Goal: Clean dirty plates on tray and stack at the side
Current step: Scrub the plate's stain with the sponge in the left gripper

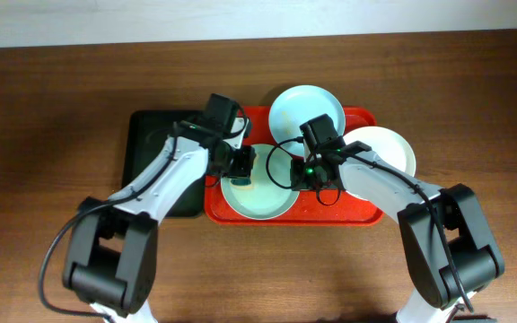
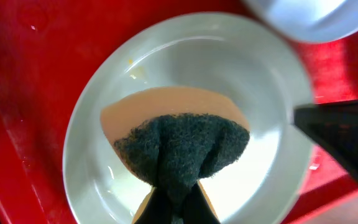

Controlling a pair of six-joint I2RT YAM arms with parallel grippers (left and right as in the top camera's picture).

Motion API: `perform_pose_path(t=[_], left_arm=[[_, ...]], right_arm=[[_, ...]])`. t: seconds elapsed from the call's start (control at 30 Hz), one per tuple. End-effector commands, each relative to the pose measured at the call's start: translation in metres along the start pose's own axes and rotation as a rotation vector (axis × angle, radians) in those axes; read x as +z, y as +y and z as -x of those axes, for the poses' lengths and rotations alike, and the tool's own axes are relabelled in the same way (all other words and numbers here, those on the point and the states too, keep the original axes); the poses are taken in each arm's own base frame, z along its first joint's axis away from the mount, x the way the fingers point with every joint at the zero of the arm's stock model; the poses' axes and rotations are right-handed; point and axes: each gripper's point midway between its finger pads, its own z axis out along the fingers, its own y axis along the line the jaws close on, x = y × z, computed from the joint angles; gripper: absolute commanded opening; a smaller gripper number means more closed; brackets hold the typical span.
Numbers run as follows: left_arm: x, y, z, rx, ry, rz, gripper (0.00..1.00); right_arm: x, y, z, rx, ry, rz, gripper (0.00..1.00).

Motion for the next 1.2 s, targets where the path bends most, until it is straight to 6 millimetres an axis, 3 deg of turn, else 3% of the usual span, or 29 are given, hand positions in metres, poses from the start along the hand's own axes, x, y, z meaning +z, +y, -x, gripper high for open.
perform_pose_path(t=[0.0,0.23,0.3,0.4,0.57,0.67,0.77,0.9,1.03,1.17], left_arm=[[0.022,0.018,-0.003,-0.022,0.027,0.092,0.0],[0.07,0.028,-0.01,-0.111,0.074,0.09,0.0],[0.08,0.014,-0.016,-0.118,0.109,-0.002,0.0],[0.091,-0.024,-0.03,-0.113,0.187,-0.202,0.01],[0.091,-0.06,-0.039,-0.07,0.223,-0.33,0.0],[0.084,-0.074,-0.045,-0.083,0.262,-0.412,0.0],[0.069,-0.073,-0.045,-0.084,0.262,-0.385,0.0],[0.043,-0.049,-0.027,-0.052,0.146,-0.187,0.0],[0.0,-0.015,-0.006,-0.028,0.0,0.062,0.0],[-0.04,0.0,0.004,-0.02,-0.102,0.189,0.0]], right_arm=[[0.005,0.002,-0.009,-0.013,0.029,0.005,0.04],[0.005,0.002,-0.009,-0.013,0.029,0.005,0.04],[0.005,0.002,-0.009,-0.013,0.029,0.005,0.04],[0.005,0.002,-0.008,-0.013,0.026,0.006,0.04],[0.005,0.002,-0.008,-0.013,0.026,0.007,0.04],[0.005,0.002,-0.008,-0.013,0.026,0.007,0.04],[0.005,0.002,-0.009,-0.013,0.028,0.006,0.04],[0.005,0.002,-0.009,-0.013,0.029,0.005,0.04],[0.005,0.002,-0.009,-0.013,0.029,0.005,0.04],[0.005,0.002,-0.009,-0.013,0.029,0.005,0.04]])
